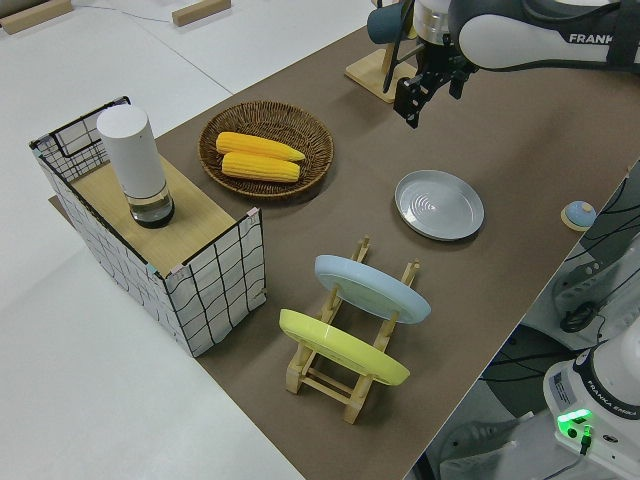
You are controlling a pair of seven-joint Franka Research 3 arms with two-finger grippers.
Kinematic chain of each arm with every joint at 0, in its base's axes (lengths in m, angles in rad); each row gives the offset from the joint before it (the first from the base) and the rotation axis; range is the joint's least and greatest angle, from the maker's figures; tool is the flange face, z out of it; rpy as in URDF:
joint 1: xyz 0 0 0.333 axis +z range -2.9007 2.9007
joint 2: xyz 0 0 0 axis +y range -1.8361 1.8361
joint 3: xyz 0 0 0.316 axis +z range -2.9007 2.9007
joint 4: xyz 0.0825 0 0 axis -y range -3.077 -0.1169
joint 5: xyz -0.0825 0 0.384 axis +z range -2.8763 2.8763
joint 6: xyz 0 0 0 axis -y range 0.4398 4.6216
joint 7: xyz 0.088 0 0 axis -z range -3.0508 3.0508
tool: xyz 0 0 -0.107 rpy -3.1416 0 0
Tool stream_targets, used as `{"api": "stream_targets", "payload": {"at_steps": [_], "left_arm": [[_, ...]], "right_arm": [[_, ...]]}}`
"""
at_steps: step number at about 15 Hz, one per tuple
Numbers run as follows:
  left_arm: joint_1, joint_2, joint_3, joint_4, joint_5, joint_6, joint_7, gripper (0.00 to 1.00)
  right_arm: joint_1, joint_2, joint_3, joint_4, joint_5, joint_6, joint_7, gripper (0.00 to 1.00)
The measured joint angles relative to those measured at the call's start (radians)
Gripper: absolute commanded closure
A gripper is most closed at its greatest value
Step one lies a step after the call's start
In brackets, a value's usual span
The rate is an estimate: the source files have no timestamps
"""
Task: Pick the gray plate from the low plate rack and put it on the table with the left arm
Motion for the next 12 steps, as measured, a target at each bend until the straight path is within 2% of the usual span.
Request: {"api": "stream_targets", "payload": {"at_steps": [8,12], "left_arm": [[0.005,-0.007,0.011,0.175,0.071,-0.139,-0.048,0.01],[0.009,-0.007,0.012,0.282,0.155,-0.225,-0.055,0.01]], "right_arm": [[0.000,0.000,0.000,0.000,0.000,0.000,0.000,0.013],[0.000,0.000,0.000,0.000,0.000,0.000,0.000,0.011]]}}
